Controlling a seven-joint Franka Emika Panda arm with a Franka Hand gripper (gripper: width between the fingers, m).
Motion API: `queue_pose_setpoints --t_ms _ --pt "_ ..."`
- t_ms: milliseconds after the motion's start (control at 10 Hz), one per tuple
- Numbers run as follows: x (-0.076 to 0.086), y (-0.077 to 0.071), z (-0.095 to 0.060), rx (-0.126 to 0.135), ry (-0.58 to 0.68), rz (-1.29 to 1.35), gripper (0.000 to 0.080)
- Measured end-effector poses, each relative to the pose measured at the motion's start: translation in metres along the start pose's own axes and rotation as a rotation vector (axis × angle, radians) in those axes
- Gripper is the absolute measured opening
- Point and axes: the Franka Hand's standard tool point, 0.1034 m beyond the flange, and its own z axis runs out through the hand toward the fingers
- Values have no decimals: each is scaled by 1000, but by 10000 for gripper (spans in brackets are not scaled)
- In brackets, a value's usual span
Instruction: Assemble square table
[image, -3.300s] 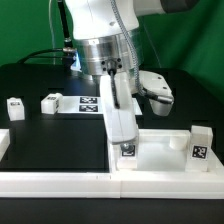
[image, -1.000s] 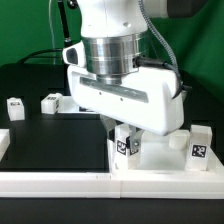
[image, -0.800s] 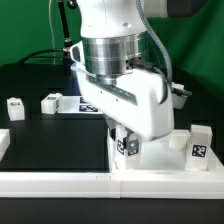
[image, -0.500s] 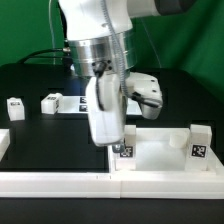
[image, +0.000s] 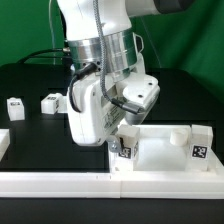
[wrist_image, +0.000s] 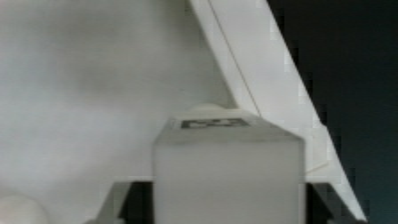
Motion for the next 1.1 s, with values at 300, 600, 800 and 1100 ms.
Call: queue_pose_setpoints --t_ms 300,600,800,1100 --pt "1 1 2 -2 0 3 550" --pt "-7 2 -3 10 -3 -66 643" --pt "-14 9 -3 -13 14 -261 649" --pt "-16 9 -3 -16 16 -298 649"
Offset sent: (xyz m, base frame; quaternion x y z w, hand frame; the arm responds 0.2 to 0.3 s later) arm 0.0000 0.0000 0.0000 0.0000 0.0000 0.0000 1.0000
